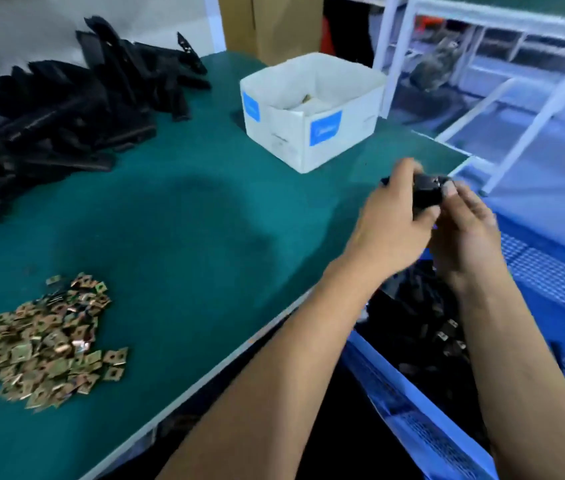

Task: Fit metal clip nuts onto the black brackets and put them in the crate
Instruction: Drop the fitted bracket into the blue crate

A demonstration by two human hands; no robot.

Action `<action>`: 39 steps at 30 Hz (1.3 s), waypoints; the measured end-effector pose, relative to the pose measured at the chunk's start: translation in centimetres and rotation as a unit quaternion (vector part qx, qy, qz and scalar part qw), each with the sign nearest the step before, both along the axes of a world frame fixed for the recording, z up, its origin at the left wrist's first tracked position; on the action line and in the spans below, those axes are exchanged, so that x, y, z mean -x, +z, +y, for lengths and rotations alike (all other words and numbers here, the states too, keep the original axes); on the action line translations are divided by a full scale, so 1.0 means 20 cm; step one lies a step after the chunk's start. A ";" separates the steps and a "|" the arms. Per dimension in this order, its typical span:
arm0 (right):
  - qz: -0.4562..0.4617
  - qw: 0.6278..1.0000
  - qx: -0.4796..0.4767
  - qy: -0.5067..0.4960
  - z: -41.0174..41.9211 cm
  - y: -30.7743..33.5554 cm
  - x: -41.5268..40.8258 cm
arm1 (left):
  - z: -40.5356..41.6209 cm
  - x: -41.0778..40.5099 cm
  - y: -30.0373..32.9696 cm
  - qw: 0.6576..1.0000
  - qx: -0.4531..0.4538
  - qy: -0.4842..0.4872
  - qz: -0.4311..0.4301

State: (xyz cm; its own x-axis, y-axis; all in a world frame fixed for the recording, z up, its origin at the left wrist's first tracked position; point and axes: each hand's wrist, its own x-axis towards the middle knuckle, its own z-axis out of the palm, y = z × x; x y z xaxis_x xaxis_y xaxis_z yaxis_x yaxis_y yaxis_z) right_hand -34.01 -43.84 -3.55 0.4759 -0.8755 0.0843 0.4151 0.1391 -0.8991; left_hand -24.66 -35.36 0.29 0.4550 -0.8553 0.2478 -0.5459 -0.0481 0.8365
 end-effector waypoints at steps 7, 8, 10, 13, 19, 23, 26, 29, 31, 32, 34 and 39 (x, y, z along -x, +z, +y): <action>0.364 0.928 -0.056 -0.062 -0.24 -0.56 0.57 | -0.12 0.31 -0.60 0.953 -0.236 -0.086 0.170; 0.437 0.896 -0.046 -0.071 -0.27 -0.65 0.62 | -0.12 0.33 -0.65 0.942 -0.269 -0.092 0.177; 0.556 0.826 -0.028 -0.090 -0.31 -0.75 0.68 | -0.11 0.32 -0.72 0.932 -0.305 -0.098 0.171; 0.590 0.793 -0.020 -0.154 -0.31 -0.75 0.68 | -0.12 0.31 -0.72 0.942 -0.285 -0.094 0.150; 0.532 0.798 0.124 -0.254 -0.28 -0.46 0.43 | -0.18 0.25 -0.42 0.996 -0.033 -0.029 0.075; 0.473 0.812 0.255 -0.226 -0.19 -0.19 0.14 | -0.17 0.10 -0.18 0.995 0.095 0.022 0.023; 0.444 0.802 0.350 -0.190 -0.06 -0.01 -0.09 | -0.09 -0.09 -0.07 0.992 0.110 0.063 0.014; 0.384 0.802 0.423 -0.175 0.10 0.13 -0.29 | 0.08 -0.31 -0.02 0.985 0.119 0.125 0.019; 0.332 0.818 0.444 -0.155 0.23 0.20 -0.45 | 0.23 -0.46 0.00 0.977 0.127 0.170 0.028; 0.326 0.820 0.452 -0.129 0.29 0.22 -0.52 | 0.30 -0.52 0.01 0.972 0.130 0.191 0.032; 0.342 0.809 0.475 -0.048 0.42 0.25 -0.70 | 0.49 -0.66 0.03 0.960 0.143 0.241 0.022; 0.355 0.761 0.530 0.119 0.86 0.23 -1.10 | 1.05 -1.00 0.04 0.922 0.125 0.362 -0.065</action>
